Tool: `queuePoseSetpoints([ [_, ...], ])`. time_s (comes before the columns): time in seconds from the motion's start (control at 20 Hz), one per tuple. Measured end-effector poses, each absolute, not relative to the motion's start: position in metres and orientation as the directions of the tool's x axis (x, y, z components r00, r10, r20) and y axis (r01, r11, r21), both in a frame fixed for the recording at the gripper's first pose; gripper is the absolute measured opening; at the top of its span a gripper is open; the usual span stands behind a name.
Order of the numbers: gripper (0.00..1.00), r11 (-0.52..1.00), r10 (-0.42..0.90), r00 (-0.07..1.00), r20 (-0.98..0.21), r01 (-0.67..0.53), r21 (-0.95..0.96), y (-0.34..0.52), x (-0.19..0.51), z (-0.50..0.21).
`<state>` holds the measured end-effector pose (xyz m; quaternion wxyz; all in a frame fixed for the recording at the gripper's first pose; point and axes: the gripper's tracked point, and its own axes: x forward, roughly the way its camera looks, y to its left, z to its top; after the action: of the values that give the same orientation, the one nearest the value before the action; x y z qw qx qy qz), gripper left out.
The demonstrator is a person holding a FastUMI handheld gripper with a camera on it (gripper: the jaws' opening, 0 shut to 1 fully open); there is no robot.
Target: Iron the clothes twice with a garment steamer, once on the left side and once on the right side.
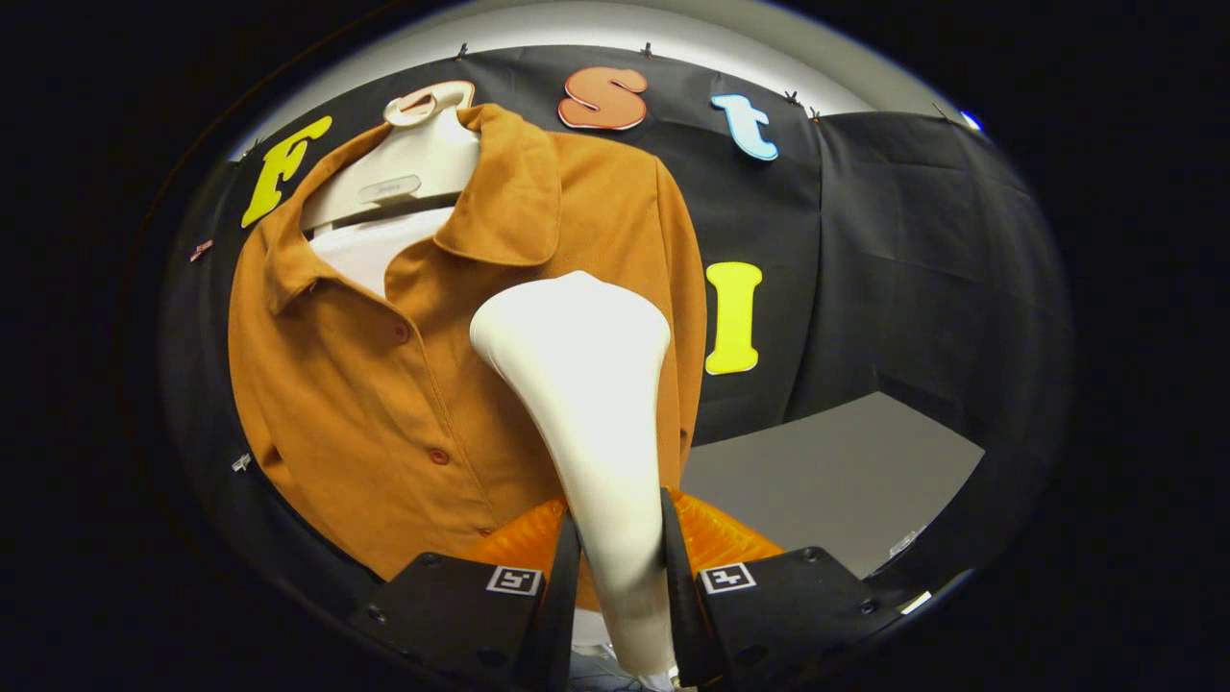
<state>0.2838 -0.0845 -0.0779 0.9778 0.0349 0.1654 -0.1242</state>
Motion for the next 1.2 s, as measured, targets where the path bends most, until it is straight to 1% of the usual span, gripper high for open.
queuePoseSetpoints([
  [0.6,0.45,0.969,-0.225,0.821,-0.525,0.244,-0.035,-0.075,0.280,-0.161],
  [0.9,0.45,0.971,-0.209,0.744,-0.635,0.236,-0.043,-0.073,0.271,-0.216],
  [1.2,0.45,0.972,-0.192,0.677,-0.711,0.230,-0.044,-0.074,0.258,-0.260],
])
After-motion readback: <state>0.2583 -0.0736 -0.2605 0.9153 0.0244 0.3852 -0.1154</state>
